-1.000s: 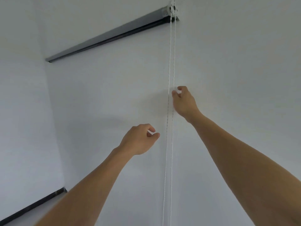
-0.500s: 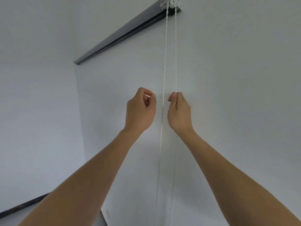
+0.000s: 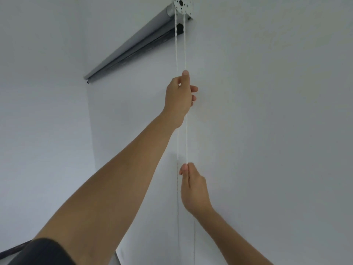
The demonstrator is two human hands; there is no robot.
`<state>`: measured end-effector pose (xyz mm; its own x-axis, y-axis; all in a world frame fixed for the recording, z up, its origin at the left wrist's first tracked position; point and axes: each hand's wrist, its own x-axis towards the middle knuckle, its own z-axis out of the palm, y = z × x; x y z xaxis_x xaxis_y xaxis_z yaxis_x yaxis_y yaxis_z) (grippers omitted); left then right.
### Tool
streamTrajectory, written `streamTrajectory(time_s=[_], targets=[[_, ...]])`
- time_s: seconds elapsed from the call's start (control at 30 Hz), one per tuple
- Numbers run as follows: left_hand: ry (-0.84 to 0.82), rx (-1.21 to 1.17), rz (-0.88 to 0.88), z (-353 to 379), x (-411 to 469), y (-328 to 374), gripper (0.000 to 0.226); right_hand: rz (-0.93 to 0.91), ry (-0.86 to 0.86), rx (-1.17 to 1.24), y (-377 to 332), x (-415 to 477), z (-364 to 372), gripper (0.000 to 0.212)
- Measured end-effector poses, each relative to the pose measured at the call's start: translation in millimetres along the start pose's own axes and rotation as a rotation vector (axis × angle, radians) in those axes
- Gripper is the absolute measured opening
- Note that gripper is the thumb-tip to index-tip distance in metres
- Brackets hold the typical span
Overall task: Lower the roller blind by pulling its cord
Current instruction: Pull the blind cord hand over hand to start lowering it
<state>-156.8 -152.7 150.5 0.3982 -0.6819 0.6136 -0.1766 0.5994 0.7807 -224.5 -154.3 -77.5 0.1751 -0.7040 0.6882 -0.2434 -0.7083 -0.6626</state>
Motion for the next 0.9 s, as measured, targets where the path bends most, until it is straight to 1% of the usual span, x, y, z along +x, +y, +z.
streamTrajectory(time_s=[0.1,0.17,0.23,0.33,0.4,0.47,0.6,0.67,0.77,0.9], targets=[[0.001,-0.005,-0.001,2.0,-6.5,-6.3,0.041,0.071,-0.092,0.030,13.7,-19.8,0.1,0.038],[-0.001,-0.041,-0.015,2.4,-19.8,-16.6,0.042,0.084,-0.149,0.044,20.2,-25.3,-4.8,0.038],[-0.006,-0.076,-0.032,0.7,-33.4,-28.2,0.041,0.074,-0.167,0.052,26.3,-27.3,-12.4,0.038],[-0.018,-0.103,-0.051,-6.1,-51.8,-42.8,0.041,0.135,-0.124,0.187,23.3,-24.6,-24.5,0.043],[-0.026,-0.099,-0.063,-10.7,-62.6,-49.7,0.040,0.096,-0.087,0.183,9.0,-15.6,-30.6,0.046],[-0.026,-0.069,-0.082,-14.8,-75.0,-57.8,0.040,0.052,-0.016,0.178,-10.7,-0.3,-35.5,0.042],[0.006,0.021,-0.115,-23.8,-102.4,-78.6,0.043,-0.011,0.136,0.268,-54.3,39.8,-48.7,0.031],[-0.003,0.046,-0.130,-27.4,-115.7,-89.2,0.045,-0.022,0.157,0.309,-72.7,60.8,-53.8,0.026],[-0.025,0.053,-0.160,-29.2,-135.0,-99.7,0.043,-0.013,0.065,0.370,-96.8,90.5,-56.4,0.024],[-0.091,0.086,-0.181,-29.4,-160.3,-115.4,0.041,0.043,-0.054,0.498,-122.4,124.7,-49.3,0.034]])
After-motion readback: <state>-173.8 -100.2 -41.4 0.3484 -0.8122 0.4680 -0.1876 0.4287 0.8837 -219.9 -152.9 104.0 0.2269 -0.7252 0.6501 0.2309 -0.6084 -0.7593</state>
